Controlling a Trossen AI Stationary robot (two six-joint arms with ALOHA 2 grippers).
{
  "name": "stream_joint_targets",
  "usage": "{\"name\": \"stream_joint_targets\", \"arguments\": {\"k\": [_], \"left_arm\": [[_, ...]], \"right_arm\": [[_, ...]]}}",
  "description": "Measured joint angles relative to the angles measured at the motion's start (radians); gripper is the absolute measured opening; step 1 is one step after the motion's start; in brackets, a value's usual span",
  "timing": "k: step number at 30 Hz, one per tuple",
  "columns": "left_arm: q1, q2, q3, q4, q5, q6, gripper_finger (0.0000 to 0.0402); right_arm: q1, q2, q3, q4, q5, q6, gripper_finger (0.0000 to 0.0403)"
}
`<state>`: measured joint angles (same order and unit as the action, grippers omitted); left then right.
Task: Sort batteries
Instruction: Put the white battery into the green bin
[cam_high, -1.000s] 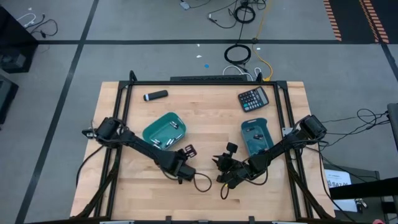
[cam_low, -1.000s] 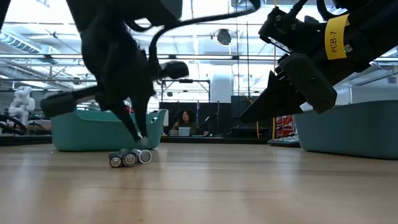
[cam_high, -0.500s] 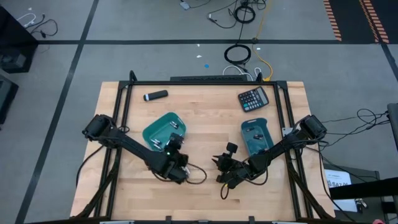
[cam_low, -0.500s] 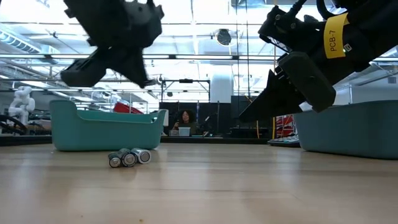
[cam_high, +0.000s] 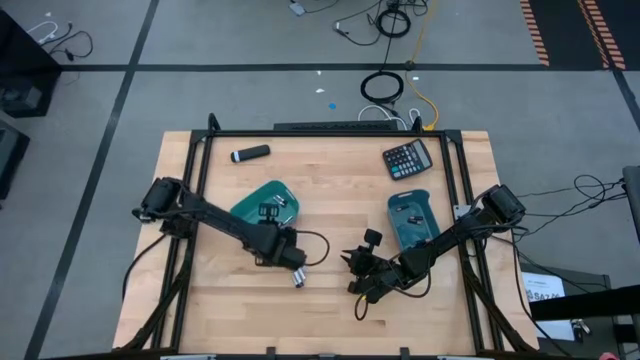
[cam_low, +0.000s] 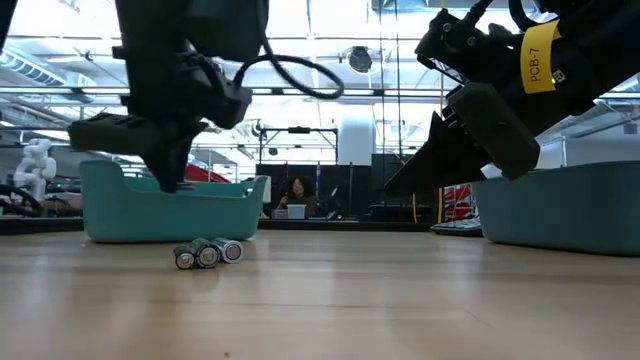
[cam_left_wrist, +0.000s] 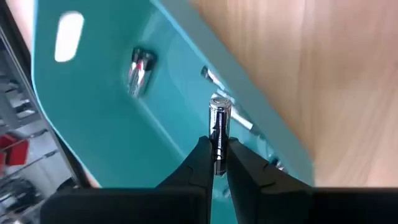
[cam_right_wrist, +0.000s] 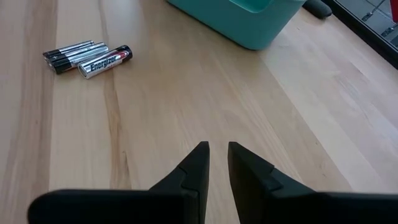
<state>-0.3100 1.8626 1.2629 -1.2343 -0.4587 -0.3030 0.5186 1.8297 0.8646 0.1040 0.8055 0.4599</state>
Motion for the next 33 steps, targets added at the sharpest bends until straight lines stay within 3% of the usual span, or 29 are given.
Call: {"name": "stream_joint_targets", "arguments": {"k": [5, 13, 16, 20, 24, 28, 30, 33], "left_arm": [[0.038, 0.000, 0.002, 0.032, 0.036, -0.007, 0.0058], [0.064, 0.000, 0.002, 0.010, 0.078, 0.024, 0.0146], [0.056, 0.000, 0.002, 0.008, 0.045, 0.121, 0.0153], [0.004, 0.000, 0.005, 0.002, -0.058, 0.378, 0.0153], [-0.045, -0.001, 0.005, 0.121, 0.001, 0.612, 0.0153], [-0.080, -0.001, 0.005, 0.300, 0.120, 0.690, 0.0153], [-0.097, -0.001, 0.005, 0.361, 0.132, 0.705, 0.0153], [-0.109, -0.001, 0.006, 0.338, -0.009, 0.710, 0.0153]], "right_arm": [[0.000, 0.000, 0.000, 0.000, 0.000, 0.000, 0.0050], [0.000, 0.000, 0.000, -0.001, 0.000, 0.000, 0.0050], [0.000, 0.000, 0.000, -0.001, 0.000, -0.002, 0.0050], [0.000, 0.000, 0.000, -0.001, 0.000, -0.004, 0.0050], [0.000, 0.000, 0.000, -0.002, 0.000, -0.004, 0.0050], [0.000, 0.000, 0.000, -0.002, 0.000, -0.004, 0.0050], [0.000, 0.000, 0.000, -0.003, 0.000, -0.008, 0.0050], [0.000, 0.000, 0.000, -0.003, 0.000, -0.008, 0.0050]]}}
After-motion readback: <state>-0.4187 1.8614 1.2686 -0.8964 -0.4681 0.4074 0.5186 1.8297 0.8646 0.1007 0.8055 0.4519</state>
